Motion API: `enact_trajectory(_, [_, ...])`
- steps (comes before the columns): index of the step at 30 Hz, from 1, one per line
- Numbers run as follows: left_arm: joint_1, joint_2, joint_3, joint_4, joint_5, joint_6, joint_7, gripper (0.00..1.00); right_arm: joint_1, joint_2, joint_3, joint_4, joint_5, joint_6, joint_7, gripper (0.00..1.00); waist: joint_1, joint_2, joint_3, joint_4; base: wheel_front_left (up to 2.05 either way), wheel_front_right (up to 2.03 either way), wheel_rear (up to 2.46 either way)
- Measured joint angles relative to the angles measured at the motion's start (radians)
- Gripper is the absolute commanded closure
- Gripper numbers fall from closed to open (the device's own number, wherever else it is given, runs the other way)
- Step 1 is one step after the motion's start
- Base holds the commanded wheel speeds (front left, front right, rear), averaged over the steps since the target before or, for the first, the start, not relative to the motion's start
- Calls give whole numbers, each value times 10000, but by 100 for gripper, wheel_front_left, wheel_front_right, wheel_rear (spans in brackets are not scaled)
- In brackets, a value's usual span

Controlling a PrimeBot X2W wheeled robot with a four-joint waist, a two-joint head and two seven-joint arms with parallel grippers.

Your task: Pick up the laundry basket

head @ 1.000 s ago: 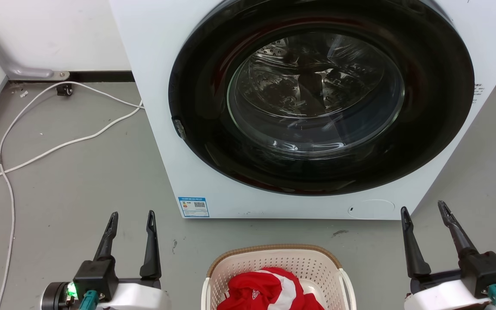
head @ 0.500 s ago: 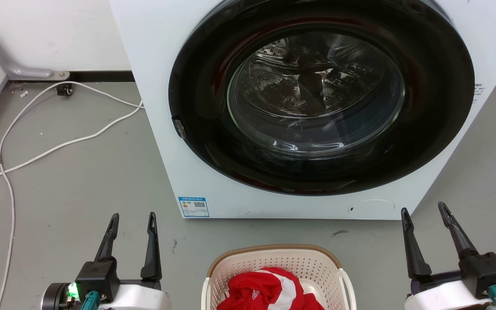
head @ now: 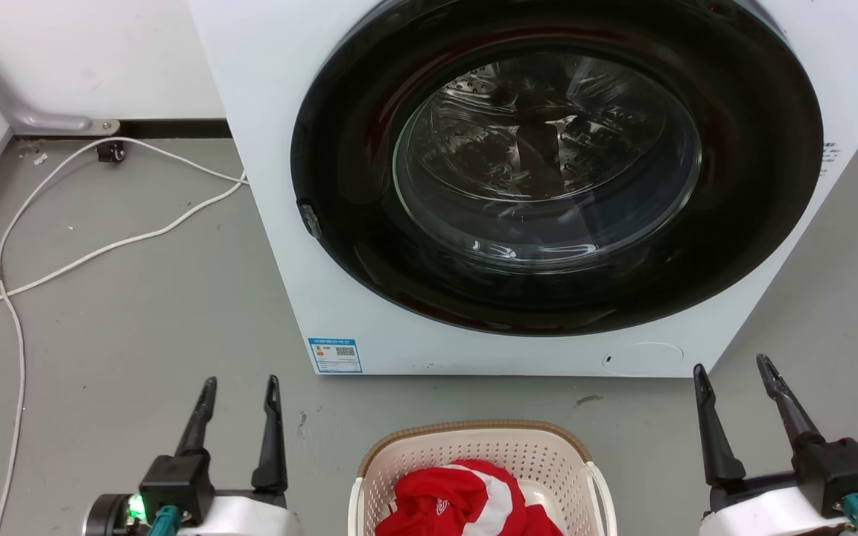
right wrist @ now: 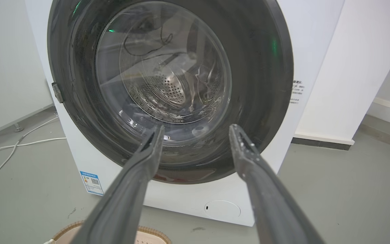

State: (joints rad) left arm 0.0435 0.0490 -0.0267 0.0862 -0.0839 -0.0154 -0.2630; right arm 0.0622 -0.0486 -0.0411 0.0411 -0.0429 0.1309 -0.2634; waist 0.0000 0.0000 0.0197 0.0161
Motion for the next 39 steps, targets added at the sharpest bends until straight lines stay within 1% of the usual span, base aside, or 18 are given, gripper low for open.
enact_trajectory(10, [-149, 2, -637, 1298, -405, -322, -2, 0, -7, -4, 10, 899, -105, 0, 0, 0, 0, 0, 165, -87, 0, 0, 0])
enact_trajectory(14, [-383, 2, -949, 1994, -472, -391, -2, 0, -63, -6, 8, 1413, -232, 2, 0, 0, 0, 0, 360, -126, 0, 0, 0])
enact_trajectory(22, [-975, 4, -1239, 3591, -729, -548, 0, 0, -535, -10, 136, 2531, -631, 2, 2, 0, 0, 0, 913, -210, 0, 0, 0])
enact_trajectory(30, [-2022, 4, -1373, 5133, -957, -727, 0, 0, -1495, -12, 357, 3822, -930, 2, 0, 0, 0, 0, 1875, -250, 0, 0, 0])
enact_trajectory(31, [-2325, 4, -1396, 5459, -970, -767, -2, 0, -1750, -10, 426, 4176, -982, 2, 0, 0, 0, -1, 2175, -260, 0, 0, 0])
enact_trajectory(34, [-2704, 2, -1452, 5958, -976, -815, -2, 0, -2232, -10, 614, 4734, -1218, 2, 0, 0, 1, 0, 2649, -289, 0, 0, 0])
enact_trajectory(39, [-3522, 2, -1501, 6880, -1014, -897, 0, 0, -3041, -13, 596, 5614, -1432, 2, 0, 0, 1, 0, 3498, -324, 0, 0, 0])
